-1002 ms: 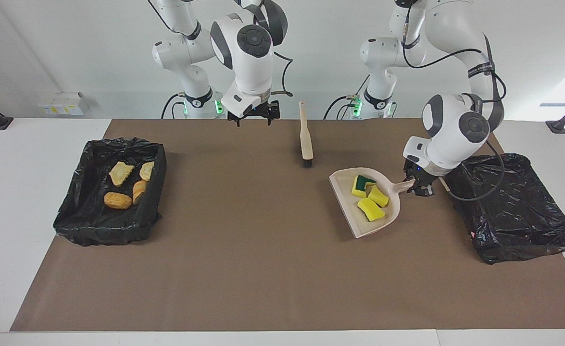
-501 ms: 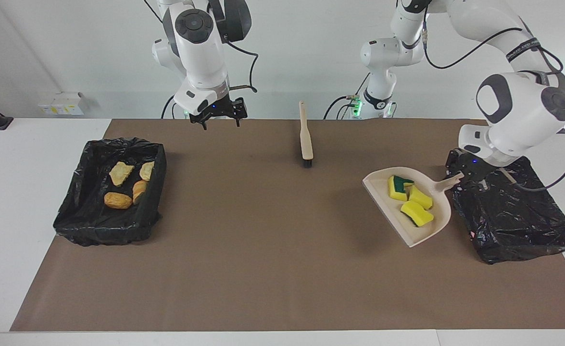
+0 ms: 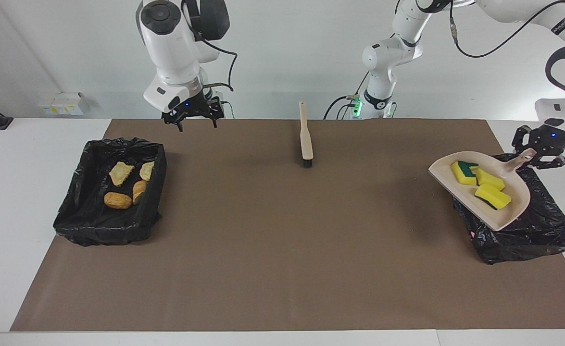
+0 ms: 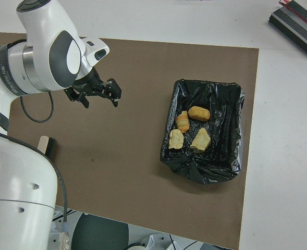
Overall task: Sweep and dump trash in bin
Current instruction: 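Tip the dustpan over the left bin while the right gripper withdraws, then shake the sponges out of the dustpan into the bin with the left gripper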
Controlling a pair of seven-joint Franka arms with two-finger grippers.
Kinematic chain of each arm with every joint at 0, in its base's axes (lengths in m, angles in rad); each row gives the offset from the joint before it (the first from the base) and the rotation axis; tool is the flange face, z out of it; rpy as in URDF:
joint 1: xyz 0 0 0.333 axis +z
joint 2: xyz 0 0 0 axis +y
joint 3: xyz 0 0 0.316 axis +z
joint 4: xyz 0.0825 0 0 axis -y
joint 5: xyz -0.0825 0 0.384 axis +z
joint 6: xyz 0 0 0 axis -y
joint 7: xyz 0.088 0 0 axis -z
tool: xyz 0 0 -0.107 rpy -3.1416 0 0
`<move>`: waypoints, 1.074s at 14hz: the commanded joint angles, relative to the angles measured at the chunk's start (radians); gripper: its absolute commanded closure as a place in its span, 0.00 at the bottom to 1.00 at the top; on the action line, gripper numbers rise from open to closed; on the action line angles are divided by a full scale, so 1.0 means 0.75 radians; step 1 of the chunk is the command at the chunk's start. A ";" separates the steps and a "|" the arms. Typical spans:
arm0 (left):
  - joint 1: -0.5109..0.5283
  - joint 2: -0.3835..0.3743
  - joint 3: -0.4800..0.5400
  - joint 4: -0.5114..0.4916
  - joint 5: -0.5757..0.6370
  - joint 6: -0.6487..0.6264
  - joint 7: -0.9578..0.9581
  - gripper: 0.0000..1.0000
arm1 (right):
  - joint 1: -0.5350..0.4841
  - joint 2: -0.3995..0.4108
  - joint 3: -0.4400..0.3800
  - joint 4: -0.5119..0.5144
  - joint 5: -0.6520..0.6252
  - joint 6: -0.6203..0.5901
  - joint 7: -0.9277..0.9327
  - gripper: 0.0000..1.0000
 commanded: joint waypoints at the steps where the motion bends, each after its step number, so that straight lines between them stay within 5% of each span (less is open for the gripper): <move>1: 0.072 0.029 -0.018 0.099 0.121 0.009 0.015 1.00 | -0.028 -0.016 -0.009 0.008 -0.019 -0.030 -0.074 0.00; 4: 0.132 0.062 -0.018 0.171 0.301 0.031 0.011 1.00 | -0.108 -0.020 -0.020 0.004 -0.021 -0.028 -0.072 0.00; 11: 0.148 0.093 -0.022 0.195 0.875 0.385 0.013 1.00 | -0.218 -0.006 -0.024 0.016 -0.218 0.033 -0.089 0.00; 15: 0.008 0.095 -0.034 0.187 1.131 0.387 0.013 1.00 | -0.286 -0.002 -0.022 0.098 -0.189 0.009 -0.087 0.00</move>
